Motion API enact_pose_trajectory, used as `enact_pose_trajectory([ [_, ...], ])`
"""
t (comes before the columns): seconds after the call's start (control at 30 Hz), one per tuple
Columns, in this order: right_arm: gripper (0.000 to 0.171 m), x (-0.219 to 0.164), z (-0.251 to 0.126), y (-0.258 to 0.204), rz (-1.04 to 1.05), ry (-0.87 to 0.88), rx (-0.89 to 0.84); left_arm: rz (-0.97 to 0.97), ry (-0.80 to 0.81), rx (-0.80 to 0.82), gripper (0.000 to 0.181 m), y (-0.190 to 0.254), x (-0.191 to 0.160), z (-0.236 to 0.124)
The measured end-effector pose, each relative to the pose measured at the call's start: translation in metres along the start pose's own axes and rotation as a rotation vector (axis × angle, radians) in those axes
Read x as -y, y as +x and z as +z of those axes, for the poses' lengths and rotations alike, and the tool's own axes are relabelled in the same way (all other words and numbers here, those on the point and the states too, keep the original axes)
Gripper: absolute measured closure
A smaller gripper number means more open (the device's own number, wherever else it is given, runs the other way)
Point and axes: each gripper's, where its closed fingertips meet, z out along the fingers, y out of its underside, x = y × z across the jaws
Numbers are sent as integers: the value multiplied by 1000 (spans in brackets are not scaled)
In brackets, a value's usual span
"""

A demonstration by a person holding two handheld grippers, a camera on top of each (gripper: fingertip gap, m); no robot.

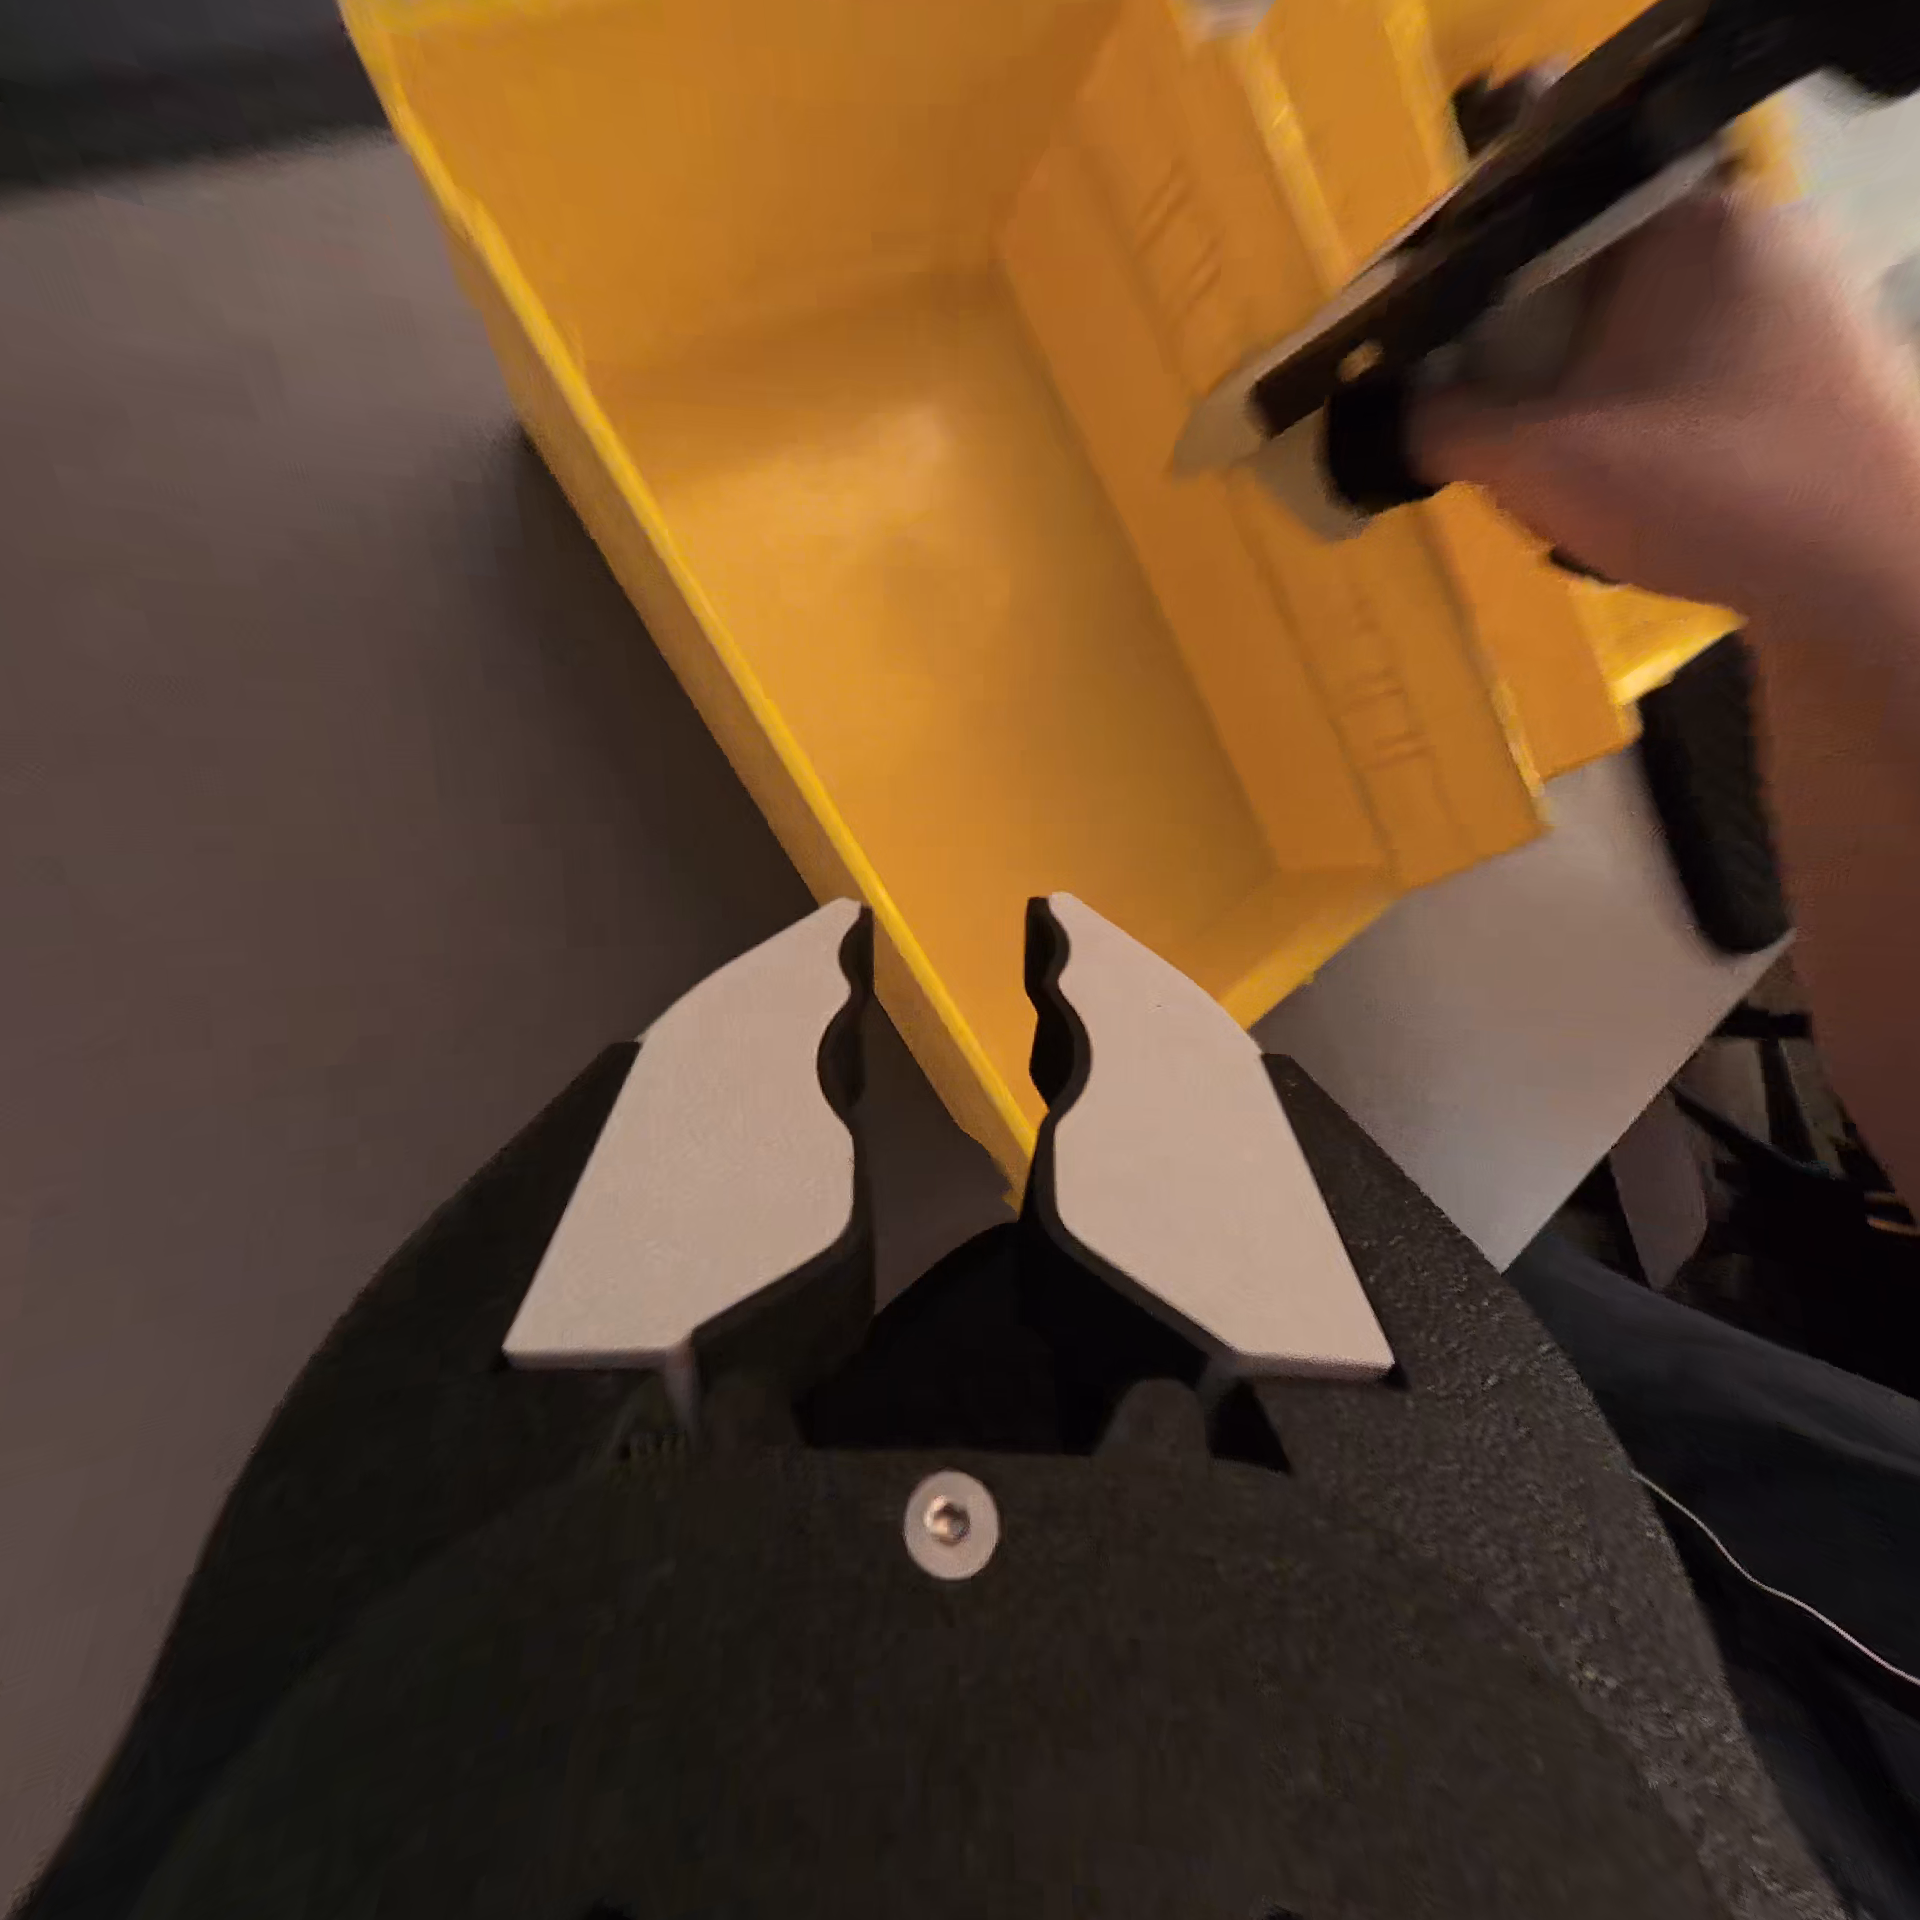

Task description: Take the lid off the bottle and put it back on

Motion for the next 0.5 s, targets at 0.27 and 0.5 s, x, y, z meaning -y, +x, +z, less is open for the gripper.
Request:
enact_pose_trajectory([
  [0.27,166,-9,-61,7,-56,-206,-50,-42,367,115,157,-10,1,-111],
  [0.5,166,-2,-191,60,-53,-40,41,-18,556,18,154,15,14,-142],
])
